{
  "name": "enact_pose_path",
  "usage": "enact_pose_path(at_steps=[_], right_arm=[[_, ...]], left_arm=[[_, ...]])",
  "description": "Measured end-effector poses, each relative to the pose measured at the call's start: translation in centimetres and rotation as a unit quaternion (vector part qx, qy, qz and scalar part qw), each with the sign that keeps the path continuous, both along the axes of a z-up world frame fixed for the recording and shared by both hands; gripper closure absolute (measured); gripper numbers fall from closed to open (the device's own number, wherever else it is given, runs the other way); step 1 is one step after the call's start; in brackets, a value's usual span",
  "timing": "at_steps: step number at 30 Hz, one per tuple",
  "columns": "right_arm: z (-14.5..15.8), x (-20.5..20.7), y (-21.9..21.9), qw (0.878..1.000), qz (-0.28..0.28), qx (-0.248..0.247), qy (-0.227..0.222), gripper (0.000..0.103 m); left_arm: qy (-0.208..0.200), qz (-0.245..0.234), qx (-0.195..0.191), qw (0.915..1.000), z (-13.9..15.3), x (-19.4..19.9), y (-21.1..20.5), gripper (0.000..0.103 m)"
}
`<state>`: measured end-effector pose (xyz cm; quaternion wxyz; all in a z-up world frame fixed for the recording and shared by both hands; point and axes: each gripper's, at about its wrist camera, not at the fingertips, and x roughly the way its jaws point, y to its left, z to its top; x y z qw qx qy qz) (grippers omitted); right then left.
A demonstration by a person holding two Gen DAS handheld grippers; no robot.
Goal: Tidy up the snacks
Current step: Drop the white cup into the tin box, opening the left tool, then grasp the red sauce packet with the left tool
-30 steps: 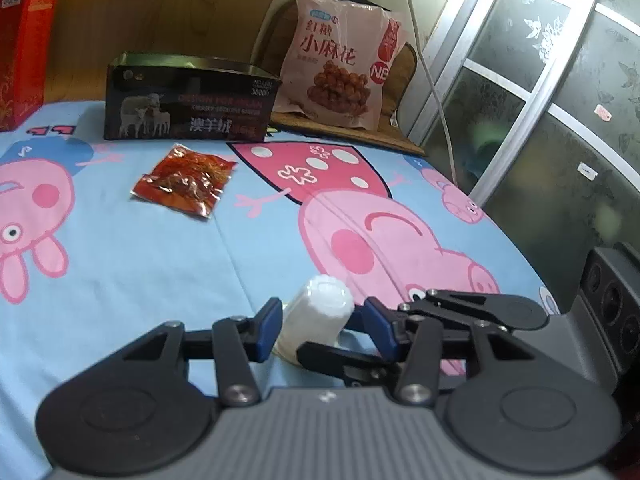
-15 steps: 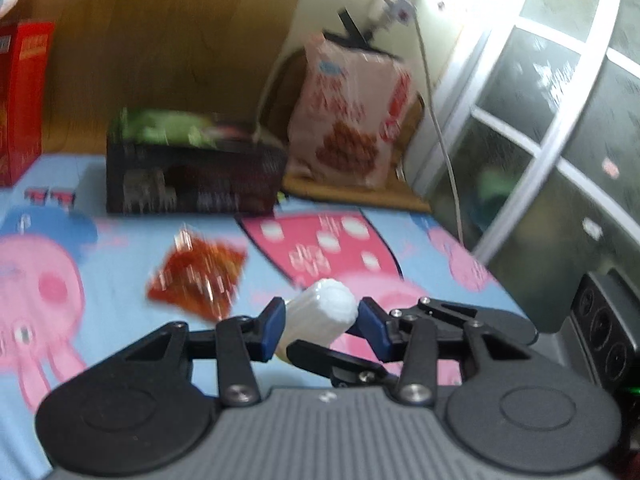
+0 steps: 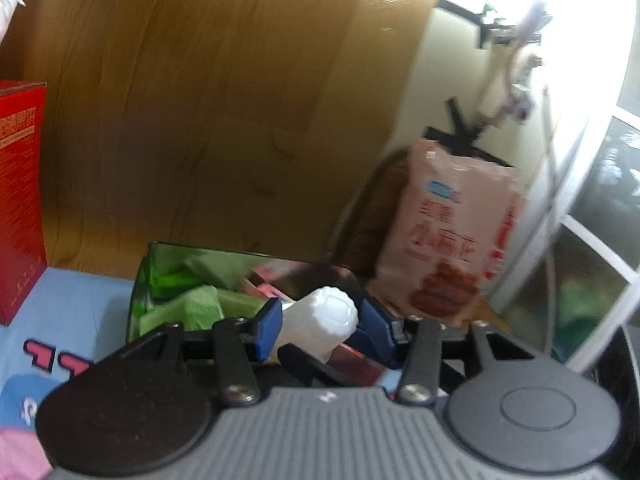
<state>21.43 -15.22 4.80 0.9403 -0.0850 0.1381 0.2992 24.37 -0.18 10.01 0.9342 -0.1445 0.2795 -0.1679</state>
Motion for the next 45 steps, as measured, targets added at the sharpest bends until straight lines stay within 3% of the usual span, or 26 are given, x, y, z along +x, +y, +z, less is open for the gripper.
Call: enact_pose_path(at_steps=[2, 4, 7, 9, 12, 14, 17, 20, 26, 28, 33, 38, 40, 45], right_arm=[[-0.9, 0.8, 1.0, 1.0, -0.003, -0.025, -0.019, 0.064], [-1.6, 0.2, 1.5, 0.998, -0.01, -0.038, -0.042, 0.054], [-1.6, -1.7, 0.1, 0.999, -0.012, -0.006, -0.047, 0.048], [-1.5, -2.9, -1.3, 0.999, -0.016, 0.017, -0.032, 0.045], [-1.9, -4.1, -4.2, 0.996, 0.0, 0.071, 0.045, 0.045], [-2.8, -4.2, -6.1, 0.988, 0.01, 0.099, 0.12, 0.046], [-4.5, -3.3, -7.6, 0.97, -0.011, 0.118, 0.212, 0.066], [-5.6, -3.0, -7.9, 0.952, -0.015, 0.139, 0.272, 0.068], [-6.1, -3.8, -6.7, 0.938, -0.004, 0.17, 0.303, 0.068], [-6.0, -4.5, -6.4, 0.935, 0.001, 0.174, 0.308, 0.076], [-6.4, -6.1, -7.7, 0.92, 0.008, 0.213, 0.328, 0.082], [-7.6, -8.8, -8.4, 0.891, 0.023, 0.267, 0.368, 0.087], [-7.8, -9.9, -8.9, 0.881, 0.025, 0.285, 0.376, 0.091], [-9.3, -10.8, -10.8, 0.823, 0.023, 0.373, 0.429, 0.095]], left_arm=[[0.01, 0.016, 0.006, 0.9998, -0.7, 1.0, 0.3, 0.051], [0.013, 0.022, -0.002, 0.9997, -1.2, 0.6, 1.1, 0.043], [0.003, 0.028, -0.005, 0.9996, -1.5, -1.4, 2.4, 0.035], [0.006, 0.028, -0.009, 0.9995, -1.8, -3.3, 3.2, 0.035], [0.033, 0.024, -0.018, 0.999, -3.0, -5.8, 4.4, 0.035], [0.062, 0.018, -0.029, 0.9975, -4.3, -7.3, 4.8, 0.036], [0.116, 0.01, -0.073, 0.9905, -6.7, -9.0, 5.4, 0.037], [0.158, 0.01, -0.113, 0.9809, -8.9, -10.0, 5.4, 0.038], [0.15, 0.032, -0.115, 0.9814, -9.1, -10.7, 5.2, 0.043], [0.15, 0.032, -0.121, 0.9807, -9.2, -10.9, 5.4, 0.044], [0.144, 0.03, -0.129, 0.9807, -9.3, -12.3, 5.6, 0.044], [0.135, 0.011, -0.127, 0.9827, -9.5, -14.6, 5.1, 0.044], [0.129, 0.005, -0.119, 0.9844, -9.5, -15.6, 4.9, 0.038], [0.132, -0.01, -0.138, 0.9816, -9.3, -17.3, 5.4, 0.03]])
